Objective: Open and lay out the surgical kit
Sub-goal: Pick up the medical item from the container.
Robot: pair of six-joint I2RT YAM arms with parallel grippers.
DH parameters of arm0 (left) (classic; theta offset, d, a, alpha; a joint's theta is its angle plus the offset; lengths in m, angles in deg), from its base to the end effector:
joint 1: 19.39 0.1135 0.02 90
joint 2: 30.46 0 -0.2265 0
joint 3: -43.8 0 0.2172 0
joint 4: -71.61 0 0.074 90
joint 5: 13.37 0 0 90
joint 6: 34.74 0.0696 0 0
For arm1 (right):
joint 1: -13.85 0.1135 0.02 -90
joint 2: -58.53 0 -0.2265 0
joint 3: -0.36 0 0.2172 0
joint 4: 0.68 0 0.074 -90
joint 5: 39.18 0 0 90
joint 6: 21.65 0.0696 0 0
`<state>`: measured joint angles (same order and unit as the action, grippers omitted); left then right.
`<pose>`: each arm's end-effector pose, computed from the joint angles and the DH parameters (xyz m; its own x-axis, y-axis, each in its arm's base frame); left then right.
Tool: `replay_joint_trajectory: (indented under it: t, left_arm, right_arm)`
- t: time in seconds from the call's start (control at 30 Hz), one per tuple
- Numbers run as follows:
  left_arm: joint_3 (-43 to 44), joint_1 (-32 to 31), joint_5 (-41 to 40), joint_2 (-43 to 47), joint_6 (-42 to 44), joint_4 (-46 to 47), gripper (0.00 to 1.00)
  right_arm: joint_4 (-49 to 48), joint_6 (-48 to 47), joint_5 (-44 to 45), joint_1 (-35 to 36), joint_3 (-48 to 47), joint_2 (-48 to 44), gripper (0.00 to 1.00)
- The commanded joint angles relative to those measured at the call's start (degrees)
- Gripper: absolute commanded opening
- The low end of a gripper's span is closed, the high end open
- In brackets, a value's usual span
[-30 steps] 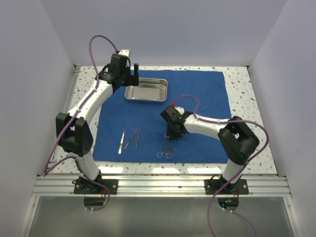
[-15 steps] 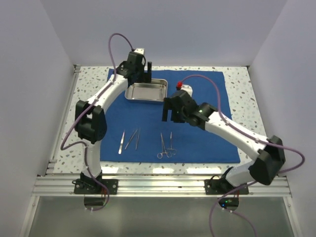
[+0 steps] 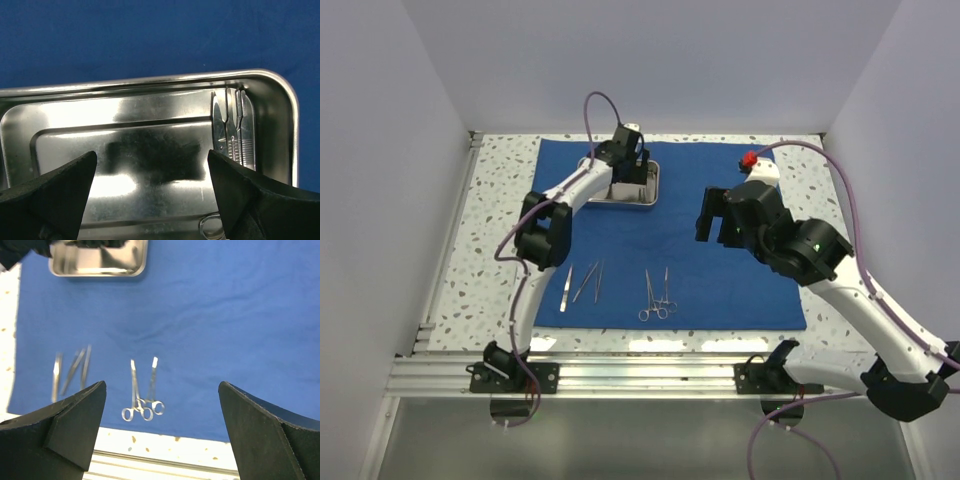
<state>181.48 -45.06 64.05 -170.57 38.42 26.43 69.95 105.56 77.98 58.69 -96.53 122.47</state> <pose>0.4631 -0.2057 0.1447 -0.7213 0.0330 -0.6919 0.0851 0.9955 -0.0413 0.1715 0.1258 0.3520 -0.5697 0.1923 -0.7991 -0.0335 0.9660 0.2564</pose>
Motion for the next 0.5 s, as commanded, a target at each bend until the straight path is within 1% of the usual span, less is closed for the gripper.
replay_joint_trajectory:
  t: [0.0, 0.1, 0.17, 0.27, 0.47]
  left_arm:
    - [4.56, -1.66, -1.49, -1.56, 0.58, 4.1, 0.96]
    - [4.48, -2.1, 0.35, -2.09, -0.56, 5.5, 0.96]
    - [3.16, -2.63, 0.45, -1.83, -0.56, 7.16, 0.96]
    - [3.25, -3.59, -0.34, -2.36, 0.23, 7.26, 0.96]
    - [4.92, -4.91, -6.22, -5.6, 0.85, 3.31, 0.93]
  right_arm:
    - [5.52, 0.49, 3.34, -0.28, 0.52, -0.84, 0.99]
    - [5.7, 0.49, 3.08, -0.37, 1.32, -0.75, 0.99]
    - [5.71, 0.32, 2.99, -0.54, 1.58, -0.22, 0.99]
    - [5.62, -0.29, 2.99, -0.63, 1.32, 0.66, 0.99]
    - [5.35, -2.58, 3.25, -0.98, -0.7, 1.98, 0.99]
